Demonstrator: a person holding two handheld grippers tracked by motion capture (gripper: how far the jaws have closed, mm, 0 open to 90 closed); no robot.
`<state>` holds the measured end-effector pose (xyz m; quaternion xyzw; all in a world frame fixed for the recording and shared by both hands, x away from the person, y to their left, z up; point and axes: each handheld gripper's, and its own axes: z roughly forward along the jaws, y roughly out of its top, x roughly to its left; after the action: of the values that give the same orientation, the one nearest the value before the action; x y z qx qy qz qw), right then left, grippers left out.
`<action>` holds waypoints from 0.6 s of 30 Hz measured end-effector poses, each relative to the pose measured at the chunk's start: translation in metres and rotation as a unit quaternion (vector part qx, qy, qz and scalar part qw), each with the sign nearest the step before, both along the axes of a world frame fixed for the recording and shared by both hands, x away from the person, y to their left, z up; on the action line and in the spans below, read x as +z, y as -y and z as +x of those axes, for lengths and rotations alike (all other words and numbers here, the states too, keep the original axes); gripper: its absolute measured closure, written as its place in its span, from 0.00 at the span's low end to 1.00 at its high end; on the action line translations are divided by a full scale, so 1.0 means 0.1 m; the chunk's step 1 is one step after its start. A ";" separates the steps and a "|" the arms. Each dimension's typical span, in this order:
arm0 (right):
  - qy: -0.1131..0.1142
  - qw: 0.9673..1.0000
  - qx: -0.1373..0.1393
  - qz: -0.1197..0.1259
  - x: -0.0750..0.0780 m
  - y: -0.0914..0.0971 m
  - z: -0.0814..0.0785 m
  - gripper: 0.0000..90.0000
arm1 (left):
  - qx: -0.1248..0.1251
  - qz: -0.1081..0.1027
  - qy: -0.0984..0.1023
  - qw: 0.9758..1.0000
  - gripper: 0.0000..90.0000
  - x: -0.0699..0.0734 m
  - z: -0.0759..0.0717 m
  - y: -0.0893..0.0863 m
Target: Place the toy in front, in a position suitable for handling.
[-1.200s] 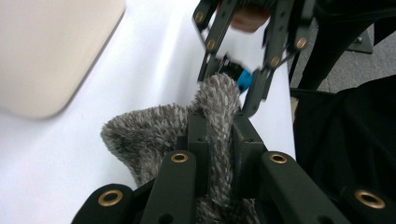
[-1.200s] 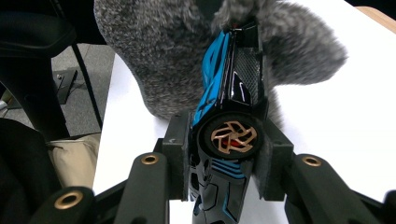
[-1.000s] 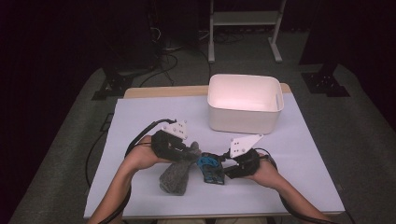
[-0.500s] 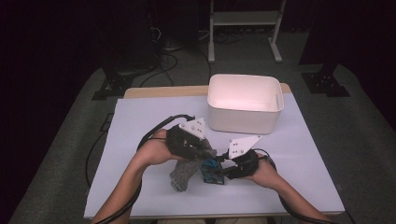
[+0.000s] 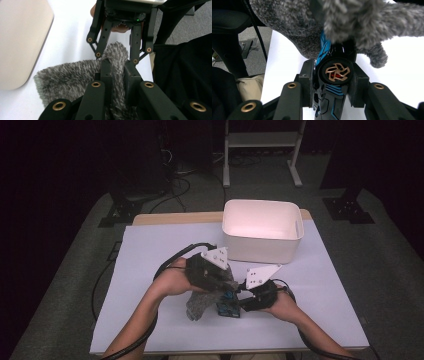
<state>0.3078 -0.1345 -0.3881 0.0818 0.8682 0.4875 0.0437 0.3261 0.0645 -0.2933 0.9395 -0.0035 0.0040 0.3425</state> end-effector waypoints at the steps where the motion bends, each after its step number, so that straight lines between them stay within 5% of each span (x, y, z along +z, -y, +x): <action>1: 0.001 1.000 -0.001 -0.001 0.00 0.00 0.00 0.68 | -0.001 0.002 0.002 1.000 0.90 0.00 0.00 -0.02; 10: 0.004 1.000 0.000 -0.004 0.01 -0.02 0.00 0.68 | 0.028 -0.014 -0.005 0.999 0.90 -0.02 0.01 -0.27; 18: 0.000 1.000 -0.001 -0.003 0.00 -0.01 0.01 0.68 | 0.053 -0.015 -0.024 0.998 0.90 -0.19 0.07 -0.48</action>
<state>0.3087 -0.1333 -0.3877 0.0825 0.8696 0.4848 0.0444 0.3328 0.1124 -0.3122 0.9329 0.0546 -0.0005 0.3560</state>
